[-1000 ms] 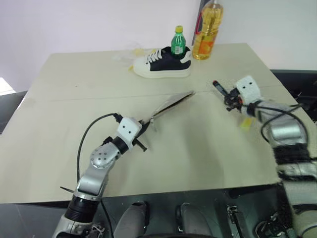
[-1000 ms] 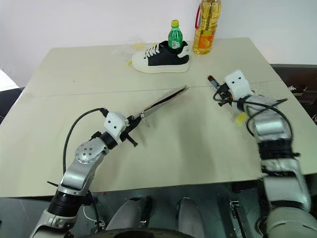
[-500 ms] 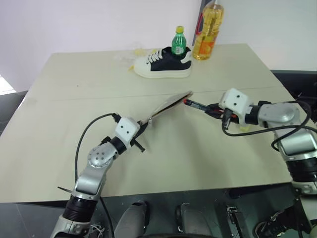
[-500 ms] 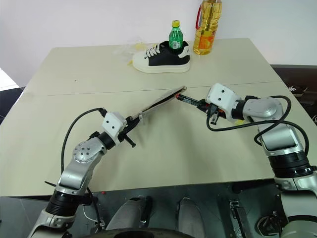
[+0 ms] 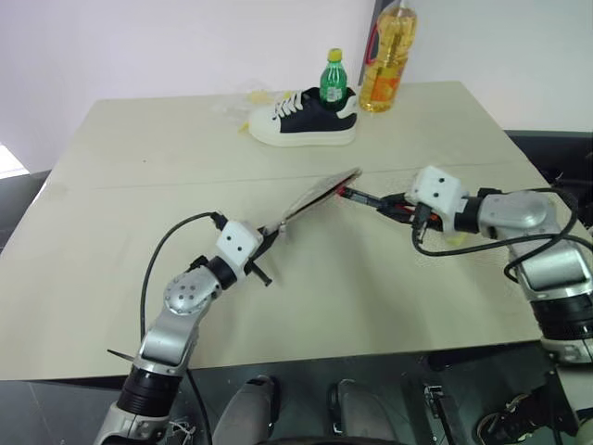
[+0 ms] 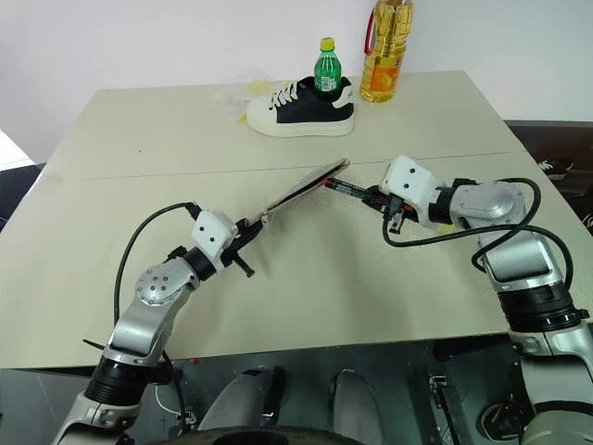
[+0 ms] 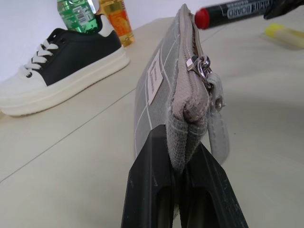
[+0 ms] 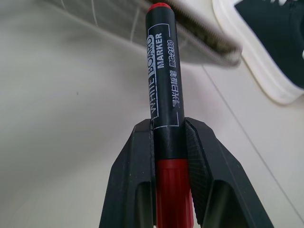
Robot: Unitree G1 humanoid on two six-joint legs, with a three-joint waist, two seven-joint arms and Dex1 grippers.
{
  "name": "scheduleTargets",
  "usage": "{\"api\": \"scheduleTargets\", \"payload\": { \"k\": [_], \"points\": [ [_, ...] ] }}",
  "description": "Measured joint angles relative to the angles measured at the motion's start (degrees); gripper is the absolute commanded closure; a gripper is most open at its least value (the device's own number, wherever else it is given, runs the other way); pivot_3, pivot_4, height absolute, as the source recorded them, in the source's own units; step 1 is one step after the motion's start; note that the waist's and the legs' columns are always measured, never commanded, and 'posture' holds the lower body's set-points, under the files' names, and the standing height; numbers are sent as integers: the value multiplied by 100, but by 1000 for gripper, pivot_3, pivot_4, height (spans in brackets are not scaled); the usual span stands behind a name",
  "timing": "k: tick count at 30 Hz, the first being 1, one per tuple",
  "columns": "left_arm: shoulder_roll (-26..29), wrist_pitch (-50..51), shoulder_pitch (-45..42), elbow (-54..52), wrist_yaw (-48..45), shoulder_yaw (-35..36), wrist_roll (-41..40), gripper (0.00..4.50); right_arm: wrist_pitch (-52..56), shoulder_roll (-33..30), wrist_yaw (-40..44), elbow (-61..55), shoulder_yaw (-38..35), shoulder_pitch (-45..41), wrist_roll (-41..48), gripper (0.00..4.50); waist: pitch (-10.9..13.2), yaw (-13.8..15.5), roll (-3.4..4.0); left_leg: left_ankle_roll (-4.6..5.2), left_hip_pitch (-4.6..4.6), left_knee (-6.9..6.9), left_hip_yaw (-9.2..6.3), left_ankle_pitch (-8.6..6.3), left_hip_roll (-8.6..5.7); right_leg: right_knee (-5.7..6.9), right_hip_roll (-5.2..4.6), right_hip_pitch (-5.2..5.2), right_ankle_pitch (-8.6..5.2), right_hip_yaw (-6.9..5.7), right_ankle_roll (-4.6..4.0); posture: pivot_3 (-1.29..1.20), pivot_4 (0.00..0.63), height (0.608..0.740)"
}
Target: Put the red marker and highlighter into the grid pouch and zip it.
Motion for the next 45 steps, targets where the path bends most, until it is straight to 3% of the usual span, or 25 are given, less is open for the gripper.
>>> {"api": "scheduleTargets", "payload": {
  "k": [45],
  "points": [
    [-55, 27, 0, -1, -28, -14, -9, 4500, -13, -34, 271, -223, 7, 170, 81, 4148, 0, -1, -1, 0, 1, 2, 0, 0, 0, 1, 0, 2, 0, 0, 0, 0, 150, 738]
  ]
}}
